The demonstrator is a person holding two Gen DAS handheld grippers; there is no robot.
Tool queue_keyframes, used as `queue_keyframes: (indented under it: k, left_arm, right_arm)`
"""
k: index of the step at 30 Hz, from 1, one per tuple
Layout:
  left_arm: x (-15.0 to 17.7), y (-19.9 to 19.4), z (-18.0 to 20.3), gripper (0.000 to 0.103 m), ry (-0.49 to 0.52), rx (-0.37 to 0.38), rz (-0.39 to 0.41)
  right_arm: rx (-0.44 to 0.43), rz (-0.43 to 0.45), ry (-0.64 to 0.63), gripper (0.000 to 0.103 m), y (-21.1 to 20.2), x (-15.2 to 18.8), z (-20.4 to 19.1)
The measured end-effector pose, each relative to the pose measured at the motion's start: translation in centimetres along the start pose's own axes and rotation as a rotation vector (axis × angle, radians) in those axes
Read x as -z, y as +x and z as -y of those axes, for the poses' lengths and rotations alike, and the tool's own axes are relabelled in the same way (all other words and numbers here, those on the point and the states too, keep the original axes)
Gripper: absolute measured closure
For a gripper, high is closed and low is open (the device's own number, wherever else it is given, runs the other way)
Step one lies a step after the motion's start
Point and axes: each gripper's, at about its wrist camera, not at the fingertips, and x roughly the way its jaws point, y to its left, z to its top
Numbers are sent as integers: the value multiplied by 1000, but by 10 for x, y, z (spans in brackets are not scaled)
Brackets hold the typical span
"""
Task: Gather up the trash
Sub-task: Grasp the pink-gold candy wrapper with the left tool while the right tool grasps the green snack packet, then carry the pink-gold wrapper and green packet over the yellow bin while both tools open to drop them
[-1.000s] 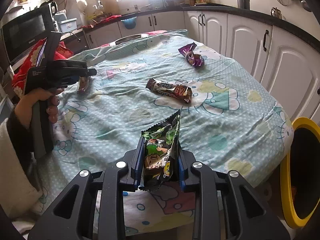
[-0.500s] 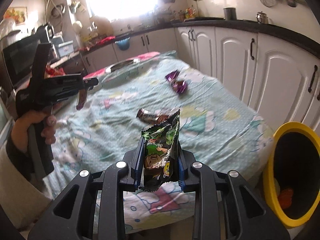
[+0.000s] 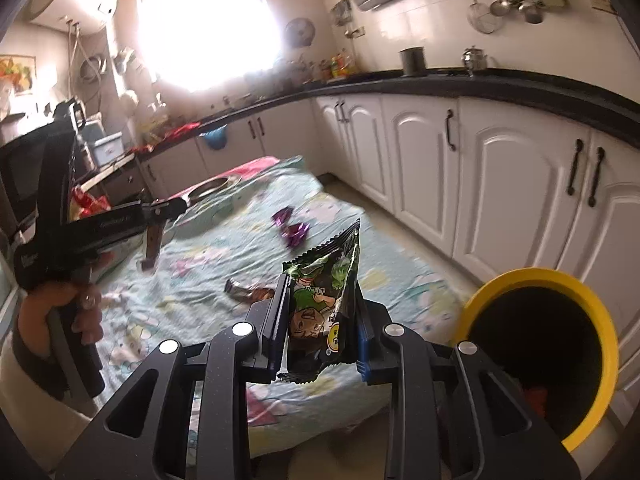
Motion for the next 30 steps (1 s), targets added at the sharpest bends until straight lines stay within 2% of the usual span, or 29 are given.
queue_keyframes:
  k: [15,30]
  left_arm:
    - [9,18,88,90,130,141,-27]
    - [36,33,163,90,251,254,-79]
  right_arm:
    - [124,50,53,76,-46,4,63]
    - [237,76,137,76,-80,23,114]
